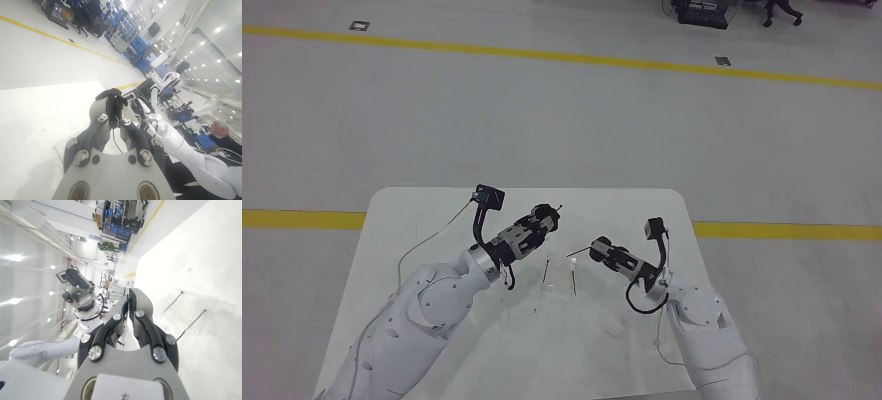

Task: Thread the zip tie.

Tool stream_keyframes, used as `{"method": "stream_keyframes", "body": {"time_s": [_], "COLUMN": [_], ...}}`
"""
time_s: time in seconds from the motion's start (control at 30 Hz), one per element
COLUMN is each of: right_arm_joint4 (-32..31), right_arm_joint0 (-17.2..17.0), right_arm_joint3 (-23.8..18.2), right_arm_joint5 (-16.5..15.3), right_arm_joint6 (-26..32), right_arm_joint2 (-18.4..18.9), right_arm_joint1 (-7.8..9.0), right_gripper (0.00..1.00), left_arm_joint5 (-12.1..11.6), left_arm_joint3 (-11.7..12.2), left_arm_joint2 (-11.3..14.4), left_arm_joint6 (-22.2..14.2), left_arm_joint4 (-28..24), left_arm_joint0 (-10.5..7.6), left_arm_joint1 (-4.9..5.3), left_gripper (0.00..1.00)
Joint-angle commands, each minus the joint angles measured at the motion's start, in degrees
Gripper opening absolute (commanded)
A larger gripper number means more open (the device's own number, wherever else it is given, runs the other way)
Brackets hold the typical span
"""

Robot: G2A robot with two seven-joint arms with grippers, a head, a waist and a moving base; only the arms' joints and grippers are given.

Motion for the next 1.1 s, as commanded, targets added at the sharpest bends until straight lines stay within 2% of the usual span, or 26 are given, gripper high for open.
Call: {"method": "stream_keyframes", "body": {"time_s": [0.0, 0.43, 0.6, 0.67, 0.8, 1.0, 1.07], "right_arm_joint4": [1.6, 1.6, 3.1, 3.9, 5.6, 5.3, 5.0], "right_arm_joint0": [-0.6, -0.6, -1.1, -1.8, -2.9, -3.4, -3.3], "right_arm_joint3": [-1.1, -1.1, -4.7, -6.3, -9.1, -11.4, -11.8], "right_arm_joint5": [0.0, 0.0, 0.0, 0.0, 0.0, 0.0, 0.0], "right_arm_joint6": [0.8, 0.8, 0.3, 1.3, 3.3, 8.2, 8.6], "right_arm_joint2": [1.4, 1.4, 3.2, 5.2, 8.9, 13.1, 13.5], "right_arm_joint1": [-0.10, -0.10, -0.01, 0.07, -0.11, -0.87, -1.04], "right_gripper": [0.00, 0.00, 0.00, 0.00, 0.00, 0.00, 0.00], "left_arm_joint5": [0.0, 0.0, 0.1, 0.1, -0.1, 3.1, 4.6], "left_arm_joint3": [0.0, 0.0, -0.1, -0.5, -2.1, -4.0, -4.1], "left_arm_joint2": [0.0, 0.0, 0.3, -0.1, -1.7, -3.2, -2.9], "left_arm_joint6": [0.0, 0.0, -0.5, -2.3, -6.6, -13.0, -14.7], "left_arm_joint4": [0.0, 0.0, -0.3, 0.1, -3.4, -10.6, -11.5], "left_arm_joint0": [0.00, 0.00, 0.16, 0.34, 1.43, 2.88, 2.66], "left_arm_joint1": [0.00, 0.00, 0.09, 0.38, 0.98, 1.61, 1.70], "left_gripper": [0.00, 0.00, 0.00, 0.00, 0.00, 0.00, 0.00]}}
